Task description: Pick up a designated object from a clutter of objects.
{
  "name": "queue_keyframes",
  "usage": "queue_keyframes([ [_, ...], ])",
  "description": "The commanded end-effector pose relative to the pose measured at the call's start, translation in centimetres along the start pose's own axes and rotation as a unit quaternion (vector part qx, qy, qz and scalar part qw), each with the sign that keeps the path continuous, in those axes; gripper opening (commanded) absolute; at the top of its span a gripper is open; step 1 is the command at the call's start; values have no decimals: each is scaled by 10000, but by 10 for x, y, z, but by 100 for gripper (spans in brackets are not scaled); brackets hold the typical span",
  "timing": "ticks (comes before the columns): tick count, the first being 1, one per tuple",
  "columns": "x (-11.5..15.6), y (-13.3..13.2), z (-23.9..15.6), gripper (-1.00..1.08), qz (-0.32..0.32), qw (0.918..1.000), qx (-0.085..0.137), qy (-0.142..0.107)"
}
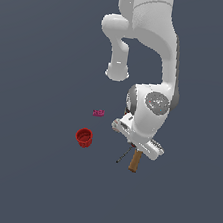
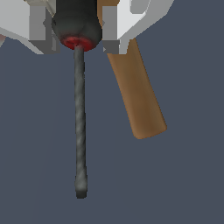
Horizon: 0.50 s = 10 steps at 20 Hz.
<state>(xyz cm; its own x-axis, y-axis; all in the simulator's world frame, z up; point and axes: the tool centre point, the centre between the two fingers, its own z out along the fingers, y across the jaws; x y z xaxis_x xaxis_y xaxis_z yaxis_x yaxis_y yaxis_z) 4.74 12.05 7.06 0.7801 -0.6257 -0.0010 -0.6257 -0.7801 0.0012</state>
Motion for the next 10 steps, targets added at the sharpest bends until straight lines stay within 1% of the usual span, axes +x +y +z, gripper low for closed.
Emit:
queue_keyframes([
  [1, -1, 9, -13, -100, 1, 10000, 6, 5],
  [10, -9, 54, -73, -100, 1, 10000, 6, 5],
])
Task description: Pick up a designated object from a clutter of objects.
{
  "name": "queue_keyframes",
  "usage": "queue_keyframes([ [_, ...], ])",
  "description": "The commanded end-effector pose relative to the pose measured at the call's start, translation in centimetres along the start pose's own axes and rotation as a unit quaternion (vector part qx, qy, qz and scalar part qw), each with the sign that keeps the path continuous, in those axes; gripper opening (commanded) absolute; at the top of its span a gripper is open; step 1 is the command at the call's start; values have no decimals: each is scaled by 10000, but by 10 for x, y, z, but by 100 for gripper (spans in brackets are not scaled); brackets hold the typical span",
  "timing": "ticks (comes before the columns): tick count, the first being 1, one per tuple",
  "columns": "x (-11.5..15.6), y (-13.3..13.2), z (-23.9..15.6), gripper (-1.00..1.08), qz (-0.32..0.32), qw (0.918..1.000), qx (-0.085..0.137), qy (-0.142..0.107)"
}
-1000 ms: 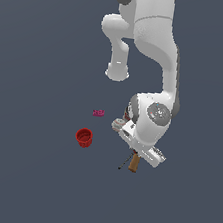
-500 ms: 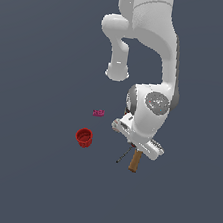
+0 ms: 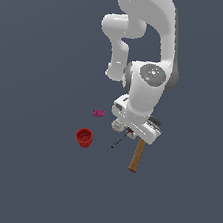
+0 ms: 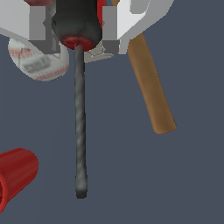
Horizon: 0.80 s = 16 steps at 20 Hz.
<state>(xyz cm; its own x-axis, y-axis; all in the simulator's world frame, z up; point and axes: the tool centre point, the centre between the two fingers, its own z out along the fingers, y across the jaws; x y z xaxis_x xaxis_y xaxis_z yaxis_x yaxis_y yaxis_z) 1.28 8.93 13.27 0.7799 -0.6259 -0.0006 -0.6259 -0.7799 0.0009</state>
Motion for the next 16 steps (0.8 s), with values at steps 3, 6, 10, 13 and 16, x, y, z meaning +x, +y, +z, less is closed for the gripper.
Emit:
queue_keyframes([
  [3, -4, 25, -33, -100, 2, 10000, 6, 1],
  [6, -7, 41, -56, -100, 2, 10000, 9, -1],
  [10, -10, 63, -86, -100, 2, 10000, 11, -4],
  [13, -13, 80, -109, -100, 2, 10000, 11, -4],
  [16, -15, 97, -134, -100, 2, 10000, 14, -6],
])
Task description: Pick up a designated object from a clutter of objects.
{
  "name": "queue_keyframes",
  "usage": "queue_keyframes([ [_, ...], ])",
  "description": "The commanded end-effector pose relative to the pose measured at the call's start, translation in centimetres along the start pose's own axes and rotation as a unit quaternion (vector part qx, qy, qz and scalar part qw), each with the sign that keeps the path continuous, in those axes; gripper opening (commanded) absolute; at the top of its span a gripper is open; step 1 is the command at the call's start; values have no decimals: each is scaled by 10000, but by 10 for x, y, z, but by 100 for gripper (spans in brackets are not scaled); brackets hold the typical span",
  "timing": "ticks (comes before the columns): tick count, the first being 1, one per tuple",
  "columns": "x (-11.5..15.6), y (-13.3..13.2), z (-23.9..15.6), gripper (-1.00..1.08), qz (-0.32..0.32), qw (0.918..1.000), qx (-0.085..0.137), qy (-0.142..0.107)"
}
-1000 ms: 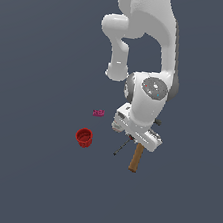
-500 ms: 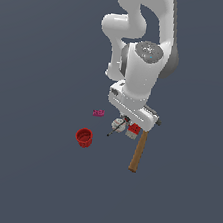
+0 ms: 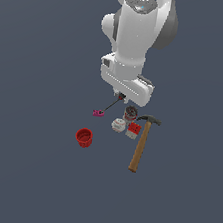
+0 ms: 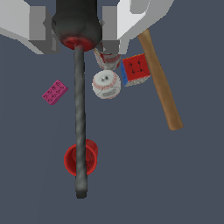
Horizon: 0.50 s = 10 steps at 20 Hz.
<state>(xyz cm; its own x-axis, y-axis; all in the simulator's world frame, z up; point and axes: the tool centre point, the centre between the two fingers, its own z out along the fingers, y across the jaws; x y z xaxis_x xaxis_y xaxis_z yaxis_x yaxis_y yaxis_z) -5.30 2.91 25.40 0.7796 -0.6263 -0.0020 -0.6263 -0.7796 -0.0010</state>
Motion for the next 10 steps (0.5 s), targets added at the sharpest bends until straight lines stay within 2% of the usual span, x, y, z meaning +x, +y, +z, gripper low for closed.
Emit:
queue_keyframes([
  [1, -2, 15, -21, -100, 0, 10000, 4, 1],
  [10, -8, 59, -85, -100, 1, 10000, 2, 3],
])
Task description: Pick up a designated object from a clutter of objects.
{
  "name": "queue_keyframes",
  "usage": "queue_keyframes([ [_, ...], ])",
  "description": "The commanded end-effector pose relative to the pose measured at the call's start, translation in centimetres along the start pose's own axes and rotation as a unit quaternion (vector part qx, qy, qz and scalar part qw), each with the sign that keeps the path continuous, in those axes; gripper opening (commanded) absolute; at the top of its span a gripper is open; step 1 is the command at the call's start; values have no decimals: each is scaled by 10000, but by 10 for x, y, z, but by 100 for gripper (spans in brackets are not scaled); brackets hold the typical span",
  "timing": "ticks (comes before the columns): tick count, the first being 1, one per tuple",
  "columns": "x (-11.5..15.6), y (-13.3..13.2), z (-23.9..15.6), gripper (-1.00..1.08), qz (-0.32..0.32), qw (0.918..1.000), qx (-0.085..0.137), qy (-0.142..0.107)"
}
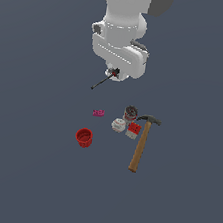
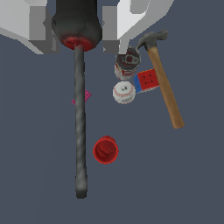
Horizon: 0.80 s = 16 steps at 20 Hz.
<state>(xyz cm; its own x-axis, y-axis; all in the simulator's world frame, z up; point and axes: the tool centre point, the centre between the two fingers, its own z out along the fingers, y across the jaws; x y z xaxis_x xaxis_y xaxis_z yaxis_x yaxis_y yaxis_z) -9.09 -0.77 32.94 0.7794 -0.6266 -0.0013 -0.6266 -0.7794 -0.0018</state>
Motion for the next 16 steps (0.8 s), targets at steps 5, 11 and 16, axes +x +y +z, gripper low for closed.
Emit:
queue_keyframes([
  [5, -2, 22, -34, -100, -2, 10000, -5, 2],
  [11, -2, 31, -47, -100, -1, 10000, -7, 5],
  [16, -1, 30, -46, -100, -3, 10000, -9, 7],
])
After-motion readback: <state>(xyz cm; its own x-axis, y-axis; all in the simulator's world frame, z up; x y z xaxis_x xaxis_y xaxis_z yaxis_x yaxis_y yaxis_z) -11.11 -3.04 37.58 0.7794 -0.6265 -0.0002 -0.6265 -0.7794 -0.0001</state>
